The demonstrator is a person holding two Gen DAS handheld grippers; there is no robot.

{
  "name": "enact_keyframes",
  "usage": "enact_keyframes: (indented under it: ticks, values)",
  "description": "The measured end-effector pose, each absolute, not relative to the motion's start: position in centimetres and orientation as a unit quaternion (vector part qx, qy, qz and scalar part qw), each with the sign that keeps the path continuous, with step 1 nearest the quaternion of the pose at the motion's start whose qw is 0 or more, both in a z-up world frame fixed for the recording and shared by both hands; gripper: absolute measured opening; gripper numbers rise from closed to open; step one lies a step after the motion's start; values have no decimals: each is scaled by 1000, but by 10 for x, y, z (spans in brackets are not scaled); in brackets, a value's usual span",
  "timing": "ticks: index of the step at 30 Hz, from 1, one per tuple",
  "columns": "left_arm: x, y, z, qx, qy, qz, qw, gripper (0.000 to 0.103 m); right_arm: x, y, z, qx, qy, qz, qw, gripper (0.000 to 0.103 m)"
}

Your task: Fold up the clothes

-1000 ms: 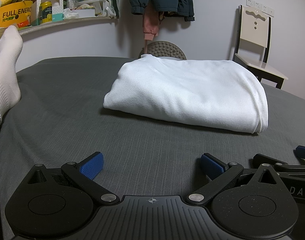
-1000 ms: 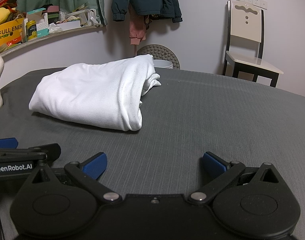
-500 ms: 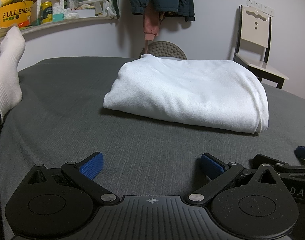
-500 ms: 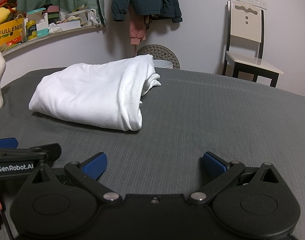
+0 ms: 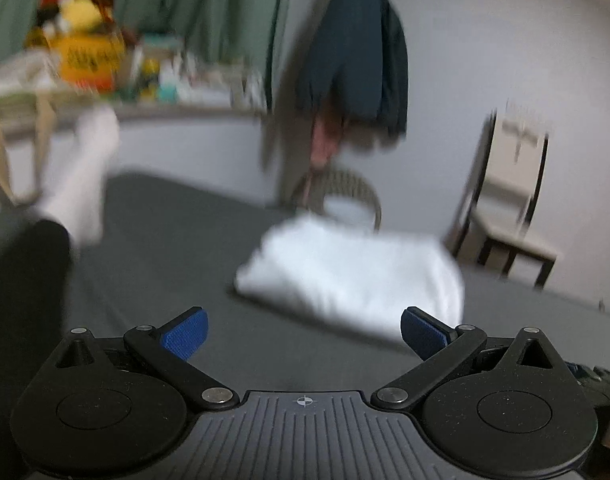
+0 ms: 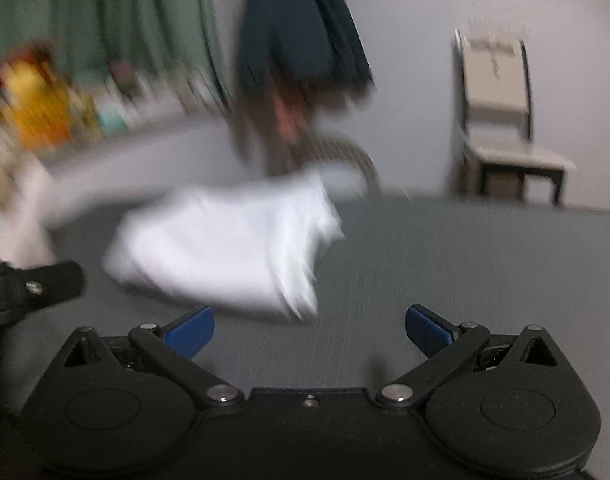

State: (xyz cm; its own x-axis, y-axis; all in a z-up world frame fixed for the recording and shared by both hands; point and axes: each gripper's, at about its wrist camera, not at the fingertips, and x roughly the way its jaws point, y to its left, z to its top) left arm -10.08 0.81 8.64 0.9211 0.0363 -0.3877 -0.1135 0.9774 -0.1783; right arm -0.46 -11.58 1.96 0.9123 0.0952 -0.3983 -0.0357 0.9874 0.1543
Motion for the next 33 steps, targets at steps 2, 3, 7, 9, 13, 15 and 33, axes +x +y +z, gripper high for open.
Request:
enact_keyframes:
  ticks: [2, 3, 7, 9, 13, 15, 33]
  values:
    - [-139, 24, 119, -135, 160, 46, 977, 103, -41, -115, 50, 72, 155, 61, 983, 103]
    - [-161, 34, 135, -156, 147, 44, 976, 103, -61, -114, 65, 70, 133, 74, 986, 103]
    - [-243, 66, 185, -153, 143, 23, 978, 103, -133, -103, 113, 67, 101, 130, 984, 103]
    - [-280, 86, 201, -118, 146, 32, 982, 103, -167, -97, 123, 62, 97, 158, 981, 103]
    - [-343, 153, 205, -125, 178, 108, 970, 103, -226, -87, 129, 70, 80, 184, 977, 103]
    - [-371, 187, 200, -122, 199, 159, 959, 103, -246, -84, 126, 78, 74, 184, 977, 103]
    - [-556, 367, 137, -118, 392, 346, 844, 99, -274, -70, 90, 119, 171, 267, 941, 103]
